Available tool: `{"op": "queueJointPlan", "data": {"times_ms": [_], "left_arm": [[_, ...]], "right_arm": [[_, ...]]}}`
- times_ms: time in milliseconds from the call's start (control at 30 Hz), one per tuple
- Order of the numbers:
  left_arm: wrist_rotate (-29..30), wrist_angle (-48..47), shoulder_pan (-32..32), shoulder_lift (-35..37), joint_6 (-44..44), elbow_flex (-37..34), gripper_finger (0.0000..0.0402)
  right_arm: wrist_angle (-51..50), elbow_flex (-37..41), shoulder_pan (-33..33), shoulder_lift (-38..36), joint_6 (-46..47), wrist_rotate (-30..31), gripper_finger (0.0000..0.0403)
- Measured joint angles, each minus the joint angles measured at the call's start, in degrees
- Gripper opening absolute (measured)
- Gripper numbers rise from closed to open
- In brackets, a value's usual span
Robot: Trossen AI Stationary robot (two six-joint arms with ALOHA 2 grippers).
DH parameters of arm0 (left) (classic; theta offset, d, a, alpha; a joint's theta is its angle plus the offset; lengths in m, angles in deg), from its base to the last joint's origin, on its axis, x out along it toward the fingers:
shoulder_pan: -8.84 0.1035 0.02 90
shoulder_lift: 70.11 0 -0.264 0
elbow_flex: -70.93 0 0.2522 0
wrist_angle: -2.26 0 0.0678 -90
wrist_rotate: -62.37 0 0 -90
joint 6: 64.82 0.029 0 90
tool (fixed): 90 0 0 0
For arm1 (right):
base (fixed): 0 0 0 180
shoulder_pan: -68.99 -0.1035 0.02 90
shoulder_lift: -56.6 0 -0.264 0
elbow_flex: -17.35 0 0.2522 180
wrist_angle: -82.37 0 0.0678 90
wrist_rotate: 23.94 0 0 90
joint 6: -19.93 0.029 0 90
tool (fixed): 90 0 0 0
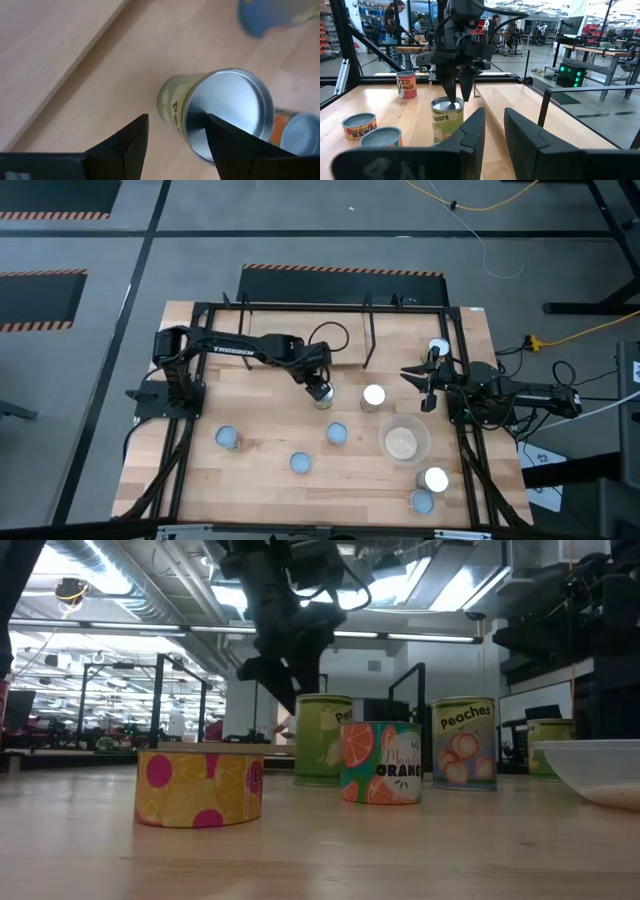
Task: Pick and place cans onto a shelf
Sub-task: Put the canned pears on the shelf
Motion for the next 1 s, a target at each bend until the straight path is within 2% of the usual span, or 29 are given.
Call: {"op": "queueJointPlan", "data": {"times_ms": [133, 267, 733, 1000], "left_arm": [[0.11, -0.07, 0.02, 0.21, 0.15, 0.02, 0.0184], [0.15, -0.09, 0.02, 0.21, 0.20, 0.02, 0.0158], [0.51, -0.07, 0.07, 0.21, 3.21, 0.02, 0.0014], [0.61, -0.02, 0.09, 0.32, 5.75, -0.01, 0.0003]], "right_arm": [[-0.04, -0.02, -0.01, 0.06, 0.00, 0.00, 0.0078], [-0.06, -0.01, 0.00, 0.12, 0.00, 0.00, 0.0078], [-0.04, -0.01, -0.01, 0.12, 0.00, 0.00, 0.0078], [-0.04, 0.00, 0.00, 0.14, 0.00, 0.00, 0.0078]]}}
